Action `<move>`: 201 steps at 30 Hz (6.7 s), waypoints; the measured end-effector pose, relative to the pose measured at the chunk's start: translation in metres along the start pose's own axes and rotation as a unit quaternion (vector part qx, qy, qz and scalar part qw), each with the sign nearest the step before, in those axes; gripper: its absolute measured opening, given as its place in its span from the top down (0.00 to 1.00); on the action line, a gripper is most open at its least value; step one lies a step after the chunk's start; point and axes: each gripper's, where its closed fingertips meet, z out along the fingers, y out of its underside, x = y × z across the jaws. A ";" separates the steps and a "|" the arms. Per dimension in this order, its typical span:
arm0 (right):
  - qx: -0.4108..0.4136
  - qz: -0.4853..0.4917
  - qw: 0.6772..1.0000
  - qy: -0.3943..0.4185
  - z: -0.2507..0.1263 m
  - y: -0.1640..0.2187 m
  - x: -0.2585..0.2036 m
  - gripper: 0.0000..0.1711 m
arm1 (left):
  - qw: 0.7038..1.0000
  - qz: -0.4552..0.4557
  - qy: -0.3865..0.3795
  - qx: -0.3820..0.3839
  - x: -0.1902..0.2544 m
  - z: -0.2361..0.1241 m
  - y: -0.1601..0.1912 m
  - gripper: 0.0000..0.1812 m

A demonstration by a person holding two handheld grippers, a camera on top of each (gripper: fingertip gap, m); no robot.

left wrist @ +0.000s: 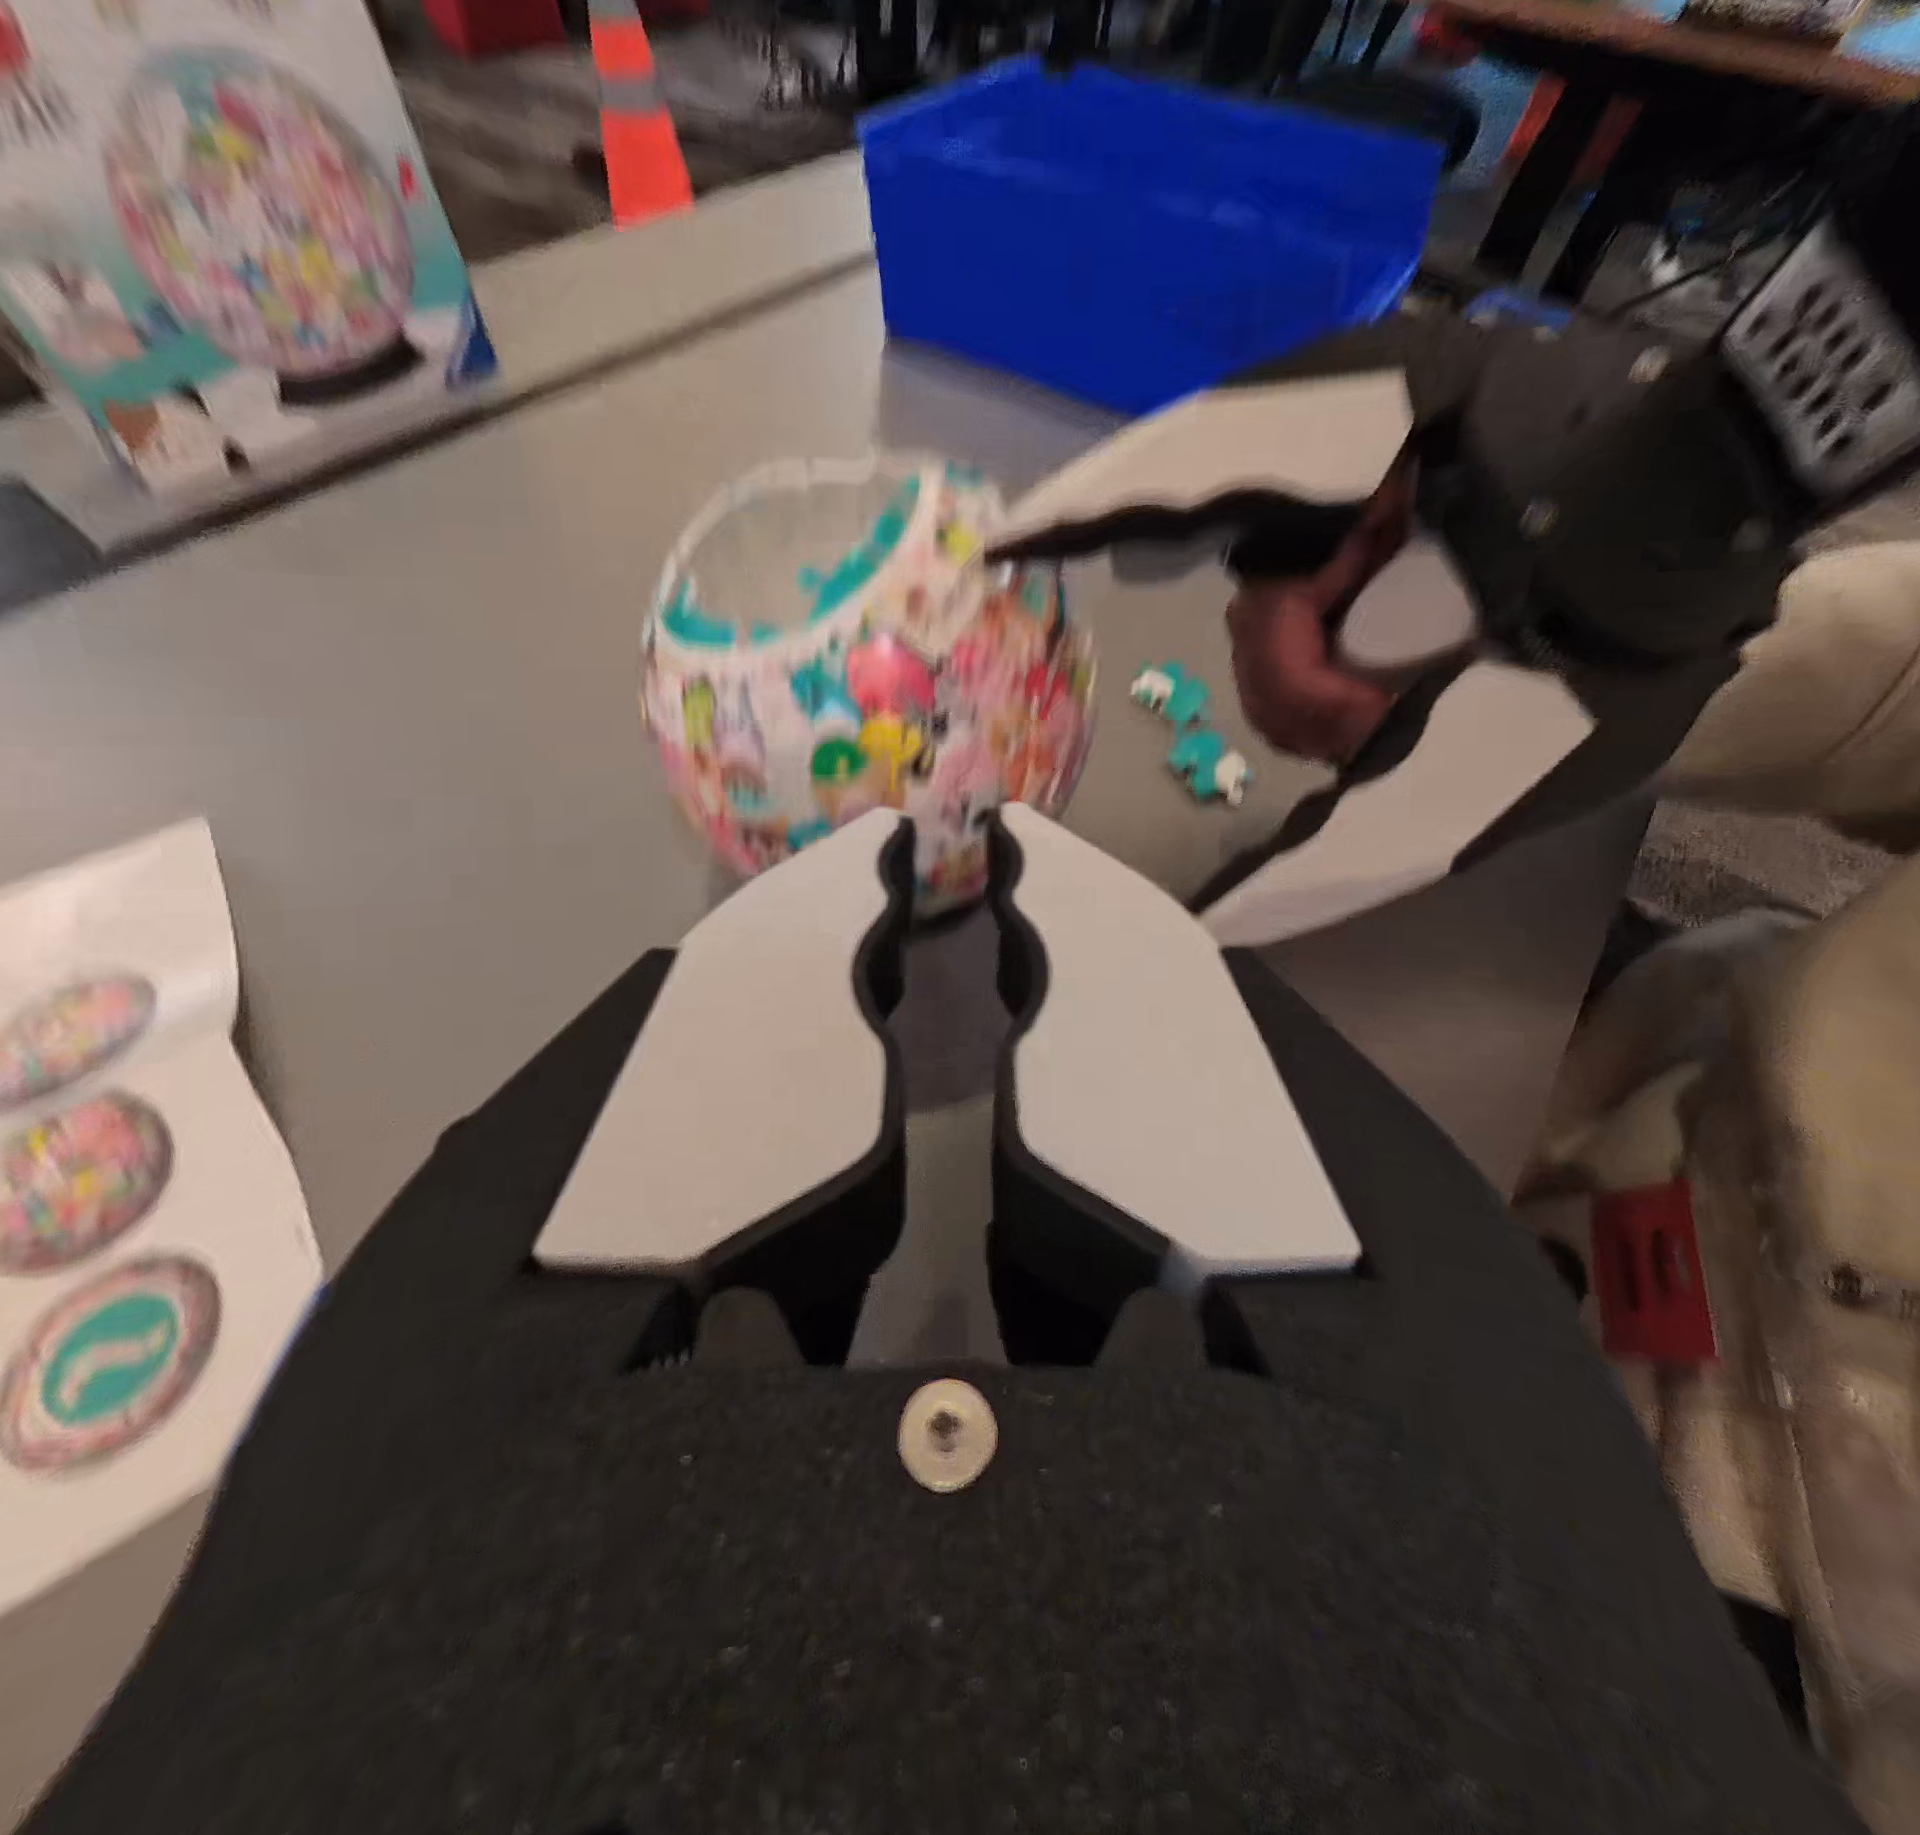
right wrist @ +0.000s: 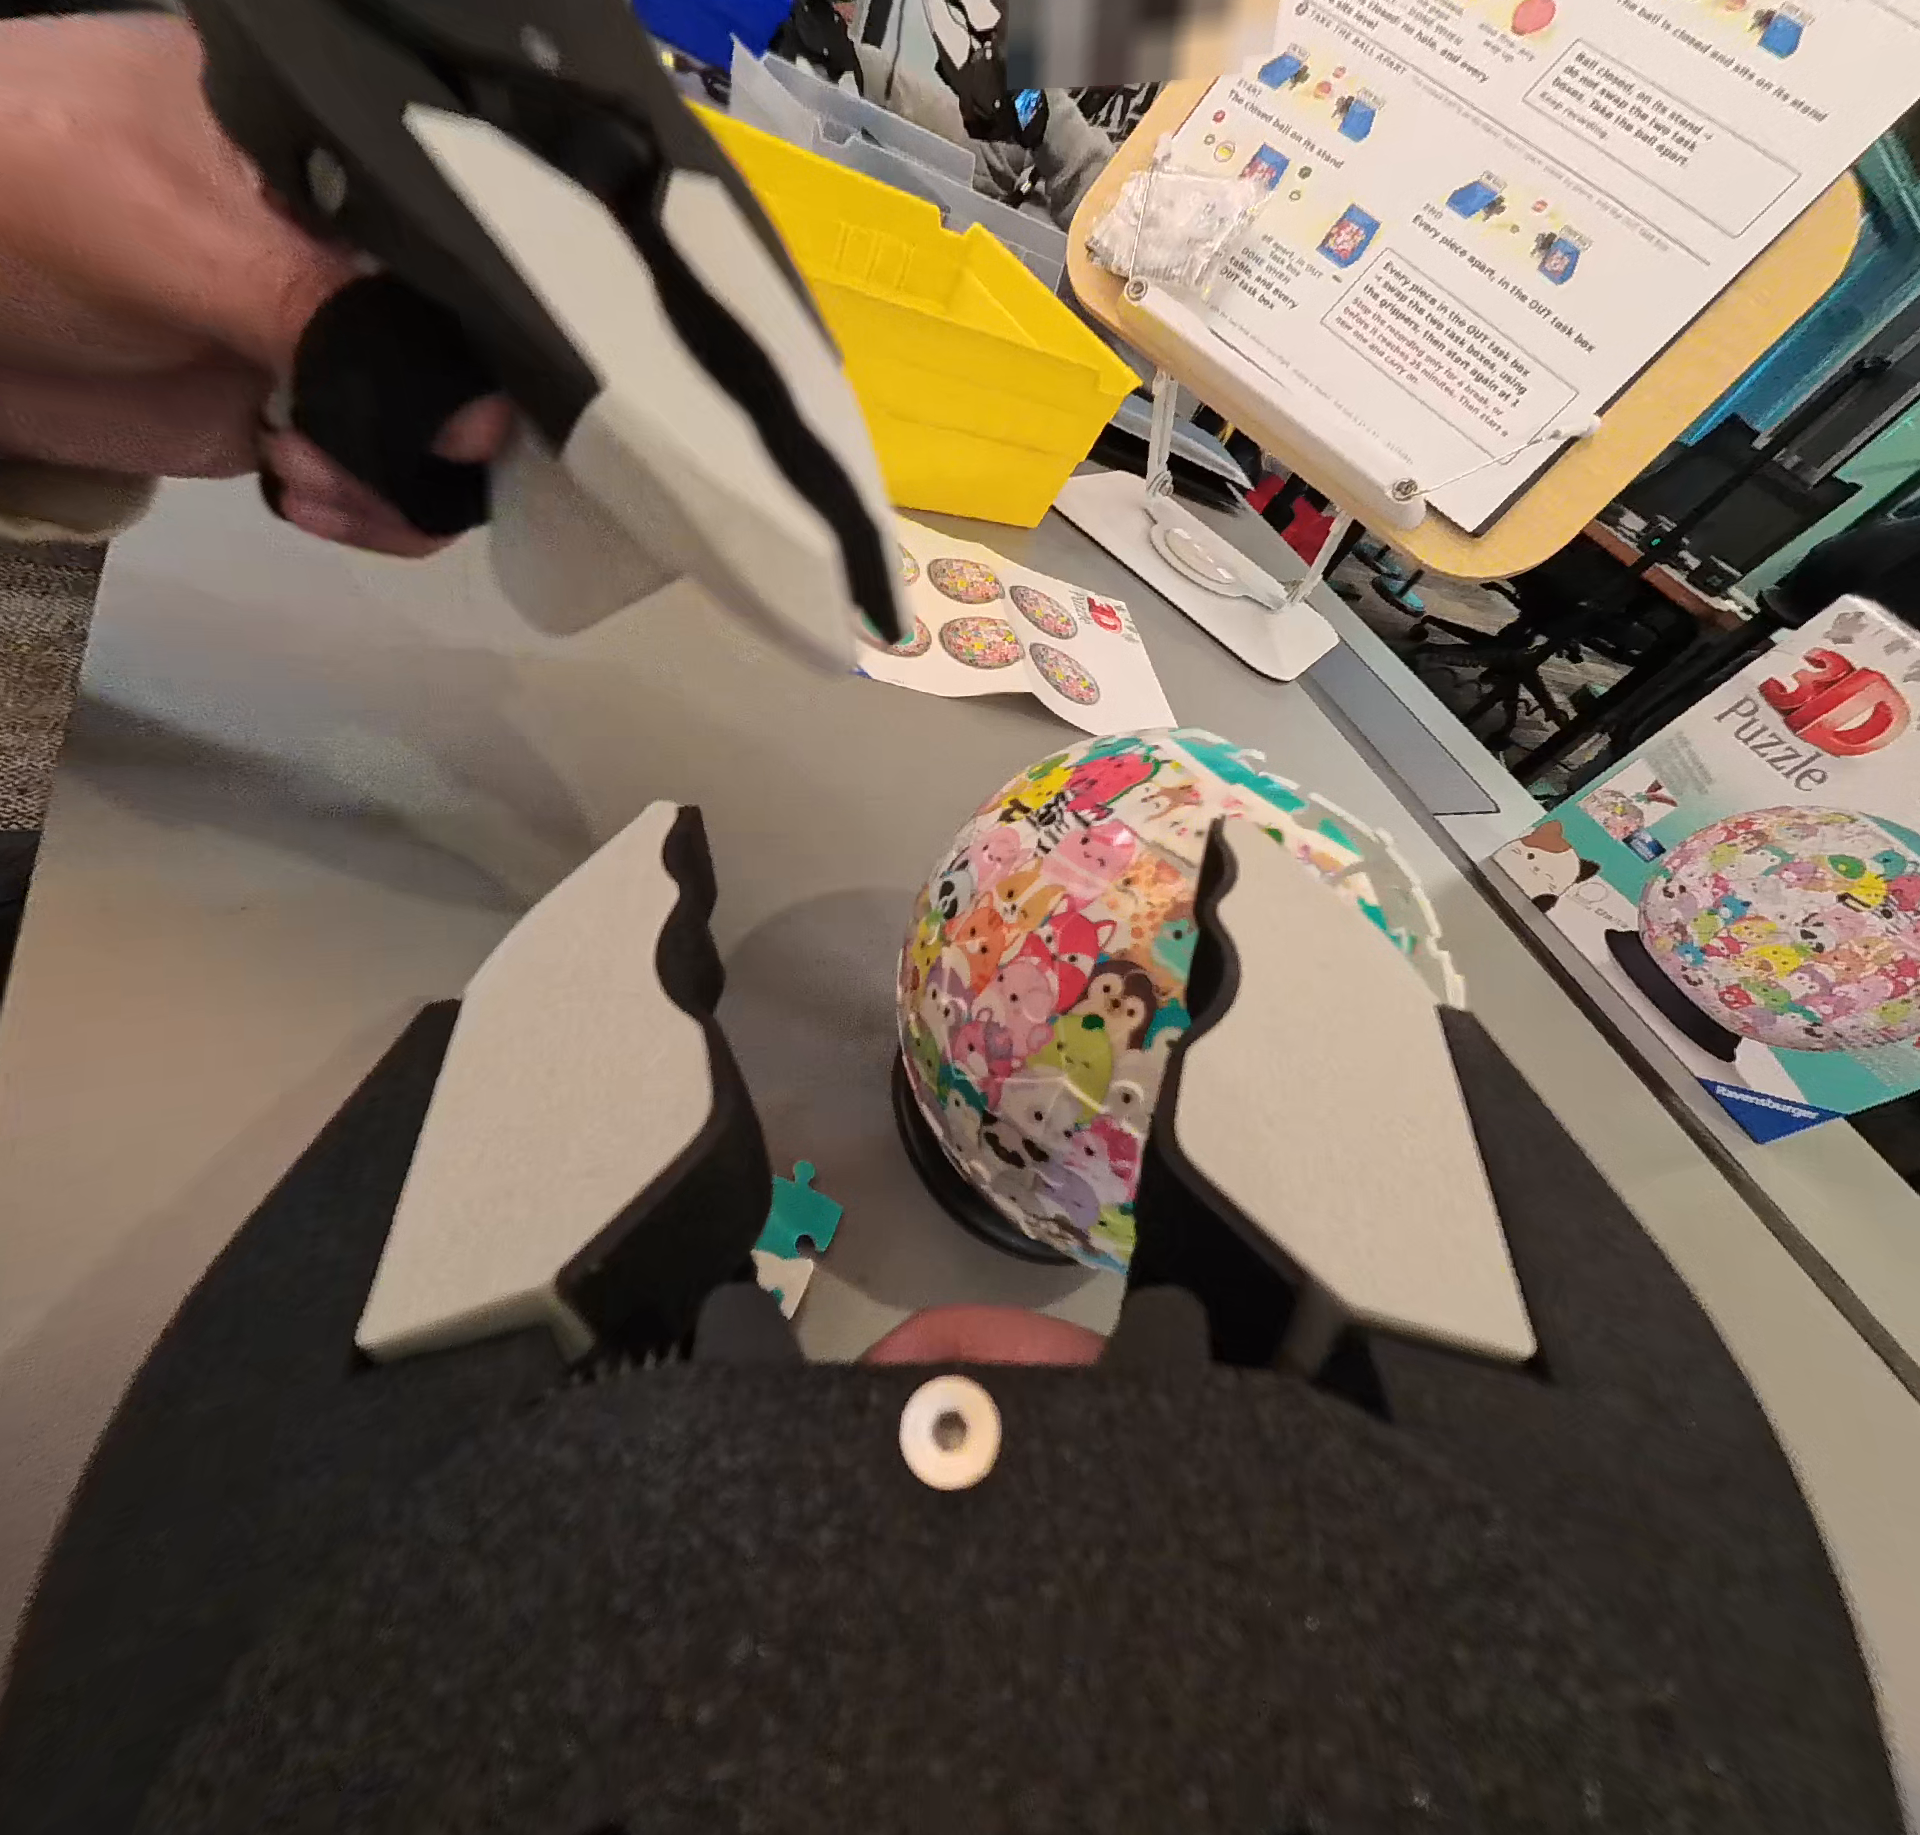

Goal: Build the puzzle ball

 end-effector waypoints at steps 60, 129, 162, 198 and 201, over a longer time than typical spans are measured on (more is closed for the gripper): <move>-0.003 -0.024 1.000 0.014 -0.004 0.006 0.009 0.49 | 0.996 0.067 0.025 -0.051 0.010 0.060 -0.032 0.97; -0.001 0.025 1.000 0.015 -0.039 0.019 0.014 0.52 | 0.936 0.299 0.056 -0.178 -0.005 0.063 -0.032 0.84; -0.029 -0.026 0.999 0.005 -0.010 0.009 0.014 0.50 | 0.908 0.333 0.105 -0.232 -0.004 0.068 -0.031 0.84; -0.017 -0.007 1.000 0.010 -0.009 0.011 0.017 0.48 | 0.903 0.335 0.108 -0.247 -0.003 0.068 -0.031 0.84; -0.023 -0.010 1.000 0.009 -0.008 0.013 0.016 0.47 | 0.903 0.335 0.108 -0.248 -0.003 0.068 -0.031 0.84</move>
